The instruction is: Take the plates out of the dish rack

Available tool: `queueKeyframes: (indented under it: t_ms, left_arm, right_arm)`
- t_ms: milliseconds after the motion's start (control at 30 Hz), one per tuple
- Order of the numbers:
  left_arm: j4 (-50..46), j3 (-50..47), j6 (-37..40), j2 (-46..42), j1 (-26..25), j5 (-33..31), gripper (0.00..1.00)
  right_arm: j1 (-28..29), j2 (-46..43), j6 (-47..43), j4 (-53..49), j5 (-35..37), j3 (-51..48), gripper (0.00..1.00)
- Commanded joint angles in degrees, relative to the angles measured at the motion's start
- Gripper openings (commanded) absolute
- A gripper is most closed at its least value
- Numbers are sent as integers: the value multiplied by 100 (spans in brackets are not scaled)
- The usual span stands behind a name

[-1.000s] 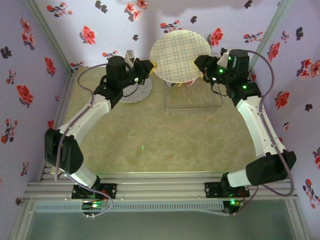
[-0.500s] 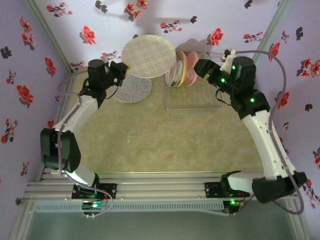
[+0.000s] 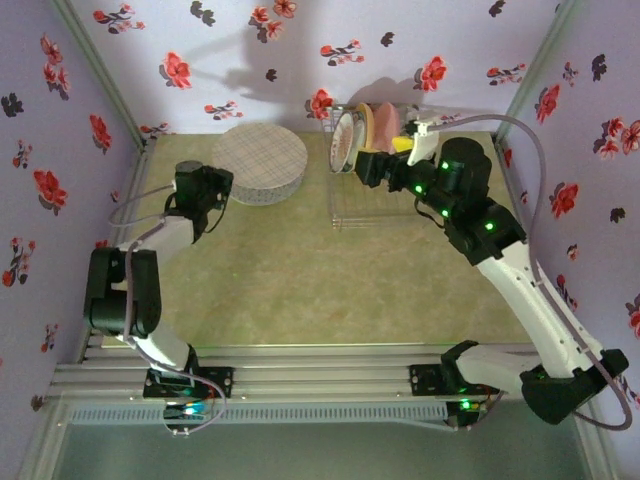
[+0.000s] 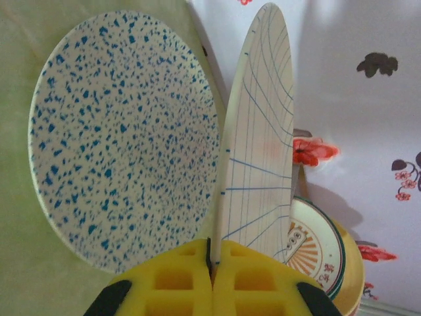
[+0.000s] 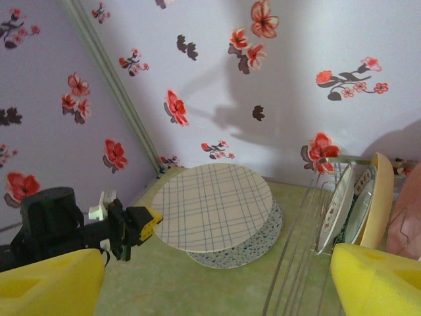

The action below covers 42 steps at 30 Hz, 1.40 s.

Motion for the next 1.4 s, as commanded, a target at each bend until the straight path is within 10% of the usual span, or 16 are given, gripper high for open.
queueKeyframes:
  t_ms: [0, 1367]
  left_arm:
    - [1187, -70, -71, 160, 64, -216, 0]
    - [1794, 275, 29, 1835, 344, 466, 0]
  right_arm:
    - [156, 63, -554, 226, 223, 30, 90]
    - [373, 430, -410, 327, 241, 129, 91]
